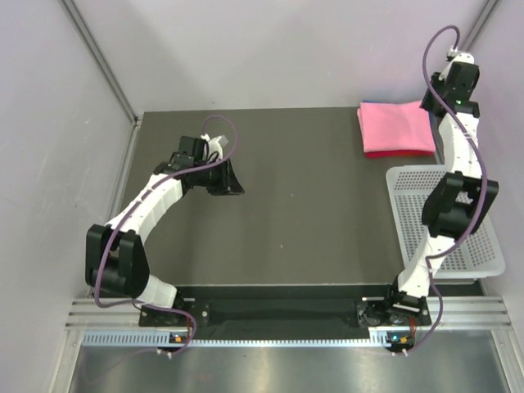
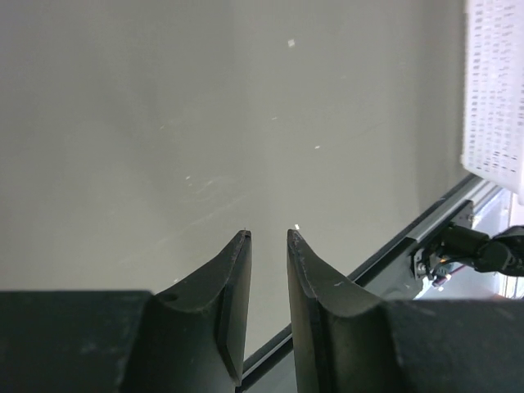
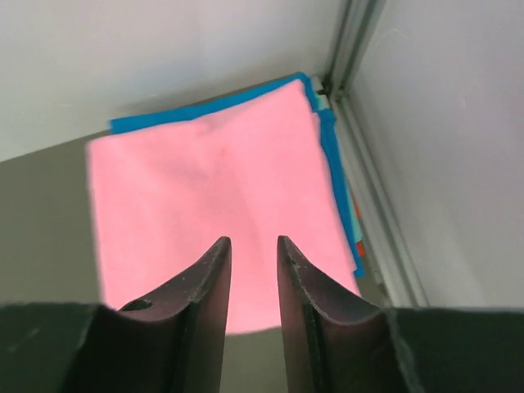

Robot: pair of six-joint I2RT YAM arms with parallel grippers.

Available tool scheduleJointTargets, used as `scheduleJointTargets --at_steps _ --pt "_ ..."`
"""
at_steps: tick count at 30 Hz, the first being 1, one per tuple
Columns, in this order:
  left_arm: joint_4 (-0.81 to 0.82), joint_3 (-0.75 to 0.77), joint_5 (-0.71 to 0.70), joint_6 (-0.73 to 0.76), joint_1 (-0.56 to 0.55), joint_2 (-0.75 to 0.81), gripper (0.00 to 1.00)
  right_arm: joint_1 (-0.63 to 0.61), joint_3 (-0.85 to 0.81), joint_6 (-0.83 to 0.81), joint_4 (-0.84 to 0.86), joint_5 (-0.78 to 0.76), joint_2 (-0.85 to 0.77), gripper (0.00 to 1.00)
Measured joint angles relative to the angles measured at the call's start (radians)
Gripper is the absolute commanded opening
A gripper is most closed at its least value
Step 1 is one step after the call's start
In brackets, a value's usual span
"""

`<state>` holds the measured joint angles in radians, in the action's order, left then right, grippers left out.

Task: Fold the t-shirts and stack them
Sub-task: Neatly place the folded tshirt to the corner

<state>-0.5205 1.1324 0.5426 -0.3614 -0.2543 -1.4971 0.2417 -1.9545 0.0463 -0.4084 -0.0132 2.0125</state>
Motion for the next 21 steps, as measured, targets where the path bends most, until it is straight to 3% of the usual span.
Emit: scheduleJointTargets --at_steps 3,8,21 --pt "0.017 -0.002 0.019 -0.002 0.000 0.032 0.29 -0.008 0.039 0.028 -0.022 0.048 -0.085 0.18" --pt "0.024 -0.007 0.026 -0.002 0.000 0.041 0.29 -0.010 0.113 0.044 -0.051 0.101 -0.109 0.18" --pt "0.024 -0.013 0.020 -0.002 0.000 0.037 0.29 -0.002 0.262 0.103 -0.010 0.142 0.095 0.17"
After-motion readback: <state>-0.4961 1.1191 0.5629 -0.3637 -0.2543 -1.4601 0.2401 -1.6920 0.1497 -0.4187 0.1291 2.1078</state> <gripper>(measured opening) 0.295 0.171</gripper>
